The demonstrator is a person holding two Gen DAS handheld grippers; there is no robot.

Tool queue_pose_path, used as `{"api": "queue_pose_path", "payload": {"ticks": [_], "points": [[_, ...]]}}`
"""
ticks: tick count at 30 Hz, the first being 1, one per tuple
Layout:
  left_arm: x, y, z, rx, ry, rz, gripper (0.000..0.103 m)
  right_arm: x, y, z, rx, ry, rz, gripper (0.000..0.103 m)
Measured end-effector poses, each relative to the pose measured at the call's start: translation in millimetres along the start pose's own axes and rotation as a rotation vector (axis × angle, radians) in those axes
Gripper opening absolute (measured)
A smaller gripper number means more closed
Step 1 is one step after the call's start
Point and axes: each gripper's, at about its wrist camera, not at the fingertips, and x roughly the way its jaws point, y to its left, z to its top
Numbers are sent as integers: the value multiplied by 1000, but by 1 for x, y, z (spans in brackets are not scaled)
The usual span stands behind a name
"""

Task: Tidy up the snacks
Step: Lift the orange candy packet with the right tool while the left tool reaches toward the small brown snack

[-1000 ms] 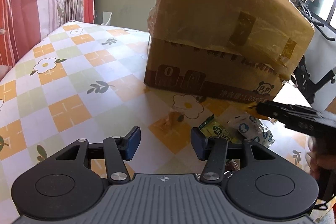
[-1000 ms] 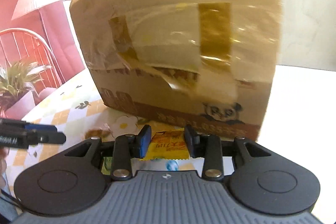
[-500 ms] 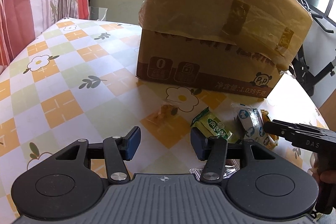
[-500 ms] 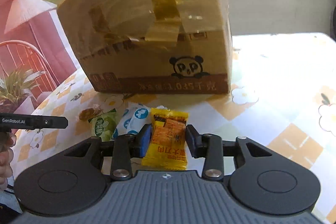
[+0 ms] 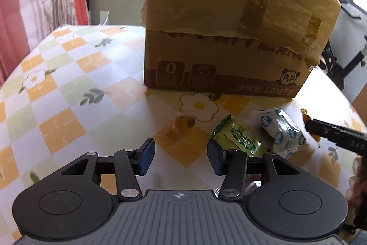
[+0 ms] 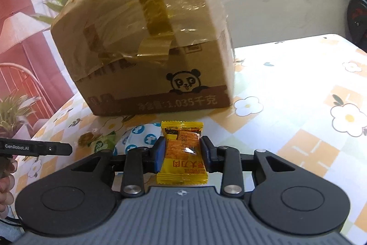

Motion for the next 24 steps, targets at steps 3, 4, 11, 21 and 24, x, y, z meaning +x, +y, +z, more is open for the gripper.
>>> {"api": "queue_pose_path", "payload": {"ticks": [3, 4, 11, 21, 24], "points": [[10, 0, 8, 22, -4, 2, 44, 1, -3, 1, 11, 1, -6, 35], [13, 1, 10, 20, 4, 3, 40, 1, -4, 1, 13, 2, -8, 35], [31, 0, 23, 46, 16, 21, 37, 1, -6, 1, 19, 10, -1, 35], [40, -6, 17, 111, 11, 33, 35, 4, -8, 2, 28, 22, -1, 35], [41, -4, 18, 100, 14, 24, 35, 6, -6, 2, 22, 31, -1, 35]]}}
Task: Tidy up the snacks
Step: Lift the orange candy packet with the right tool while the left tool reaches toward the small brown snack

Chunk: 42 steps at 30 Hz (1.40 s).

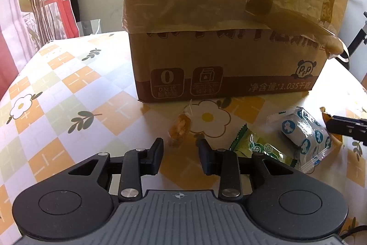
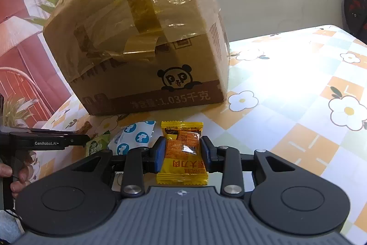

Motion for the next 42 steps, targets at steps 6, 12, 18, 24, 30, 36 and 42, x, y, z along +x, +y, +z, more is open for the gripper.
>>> {"api": "queue_pose_path", "payload": {"ticks": [6, 12, 18, 24, 30, 36, 42], "points": [[4, 3, 7, -6, 1, 1, 35, 1, 0, 0, 3, 4, 2, 35], [5, 3, 18, -1, -18, -1, 35, 2, 0, 0, 3, 9, 3, 35], [12, 6, 14, -13, -7, -2, 19, 2, 0, -1, 10, 8, 3, 35], [-4, 8, 0, -55, -27, -18, 18, 2, 0, -1, 11, 7, 1, 35], [-39, 11, -17, -130, -71, -39, 18, 0, 1, -2, 6, -8, -7, 35], [-69, 9, -14, -123, -139, -45, 18, -11, 7, -2, -20, -56, -30, 35], [-101, 4, 18, -79, -260, -73, 18, -43, 16, 14, -25, -136, -11, 35]]}}
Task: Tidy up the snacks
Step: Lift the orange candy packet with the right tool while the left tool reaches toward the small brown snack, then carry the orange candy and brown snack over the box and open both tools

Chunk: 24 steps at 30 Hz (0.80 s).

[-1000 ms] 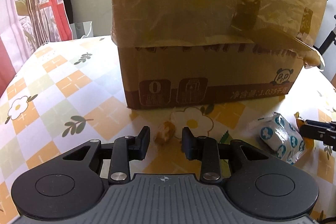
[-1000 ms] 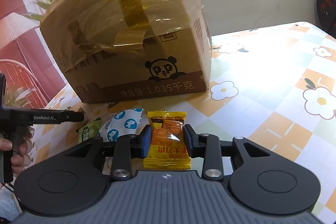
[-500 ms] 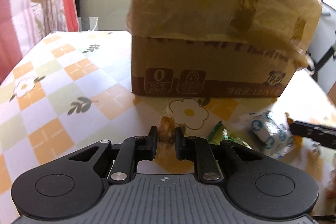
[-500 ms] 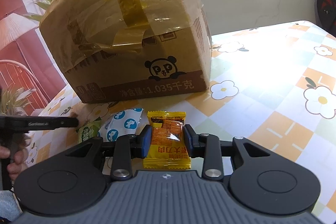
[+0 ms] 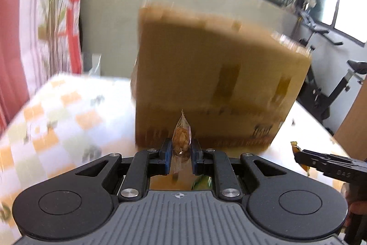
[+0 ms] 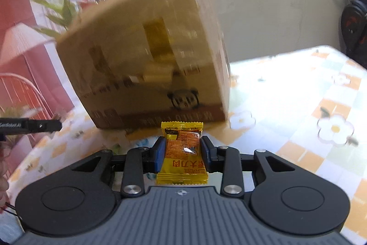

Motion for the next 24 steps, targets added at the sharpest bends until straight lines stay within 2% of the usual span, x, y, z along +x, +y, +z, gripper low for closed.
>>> {"api": "queue_pose_path", "payload": {"ticks": [6, 9, 12, 14, 16, 20, 21, 22, 24], "points": [[-13, -17, 59, 87, -137, -51, 18, -30, 15, 71, -62, -197, 52, 35], [-8, -28, 90, 120, -185, -70, 18, -29, 26, 110, -106, -263, 86, 35], [8, -38, 115, 127, -183, -88, 18, -8, 35, 144, -135, -259, 95, 35], [25, -40, 129, 98, -158, -99, 18, 10, 40, 158, -137, -238, 87, 35], [40, -40, 137, 75, -145, -93, 18, 33, 45, 168, -146, -204, 63, 35], [67, -47, 146, 99, -86, -55, 20, 69, 48, 177, -97, -127, 27, 38], [70, -47, 146, 92, -70, -40, 24, 74, 47, 177, -83, -113, 24, 39], [70, -44, 148, 81, -66, -41, 32, 76, 48, 177, -78, -112, 21, 46], [61, -38, 144, 67, -79, -59, 39, 73, 48, 173, -72, -125, 44, 56]]}}
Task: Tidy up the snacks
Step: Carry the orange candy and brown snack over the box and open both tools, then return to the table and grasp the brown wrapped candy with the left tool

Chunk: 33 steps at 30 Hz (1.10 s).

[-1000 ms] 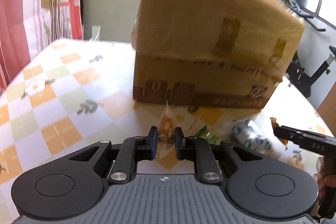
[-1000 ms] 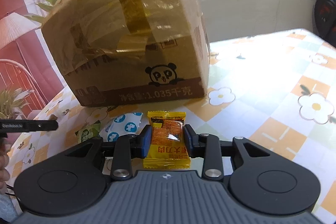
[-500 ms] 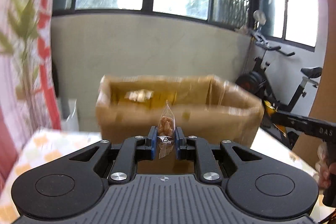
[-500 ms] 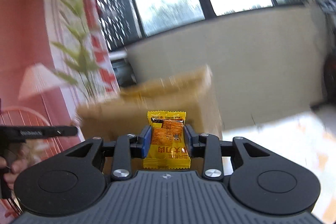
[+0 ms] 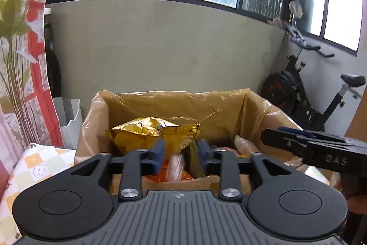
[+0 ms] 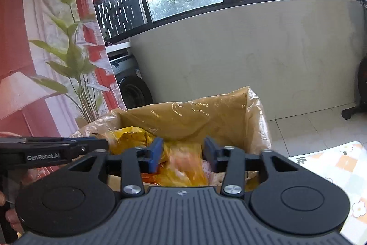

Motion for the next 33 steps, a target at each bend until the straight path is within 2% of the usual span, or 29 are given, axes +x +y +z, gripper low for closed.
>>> {"api": "queue_pose_path", "payload": {"ticks": [4, 8, 13, 17, 23, 26, 33], "points": [[-20, 9, -12, -3, -10, -19, 39, -20, 3, -7, -18, -18, 10, 57], [-42, 12, -18, -13, -26, -47, 39, -44, 6, -16, 16, -61, 16, 57], [-69, 10, -32, 19, -26, -56, 39, -71, 21, -36, -26, -81, 24, 57], [-86, 10, -49, 28, -28, -38, 39, -86, 31, -55, -29, -76, 17, 57], [-109, 11, -88, -83, -22, 26, 39, -107, 45, -92, -15, -41, -27, 57], [-121, 8, -112, -101, 6, 58, 39, -116, 53, -113, -11, 6, -48, 57], [-159, 8, -148, -125, 24, 99, 39, -143, 81, -149, -93, 54, -74, 57]]}}
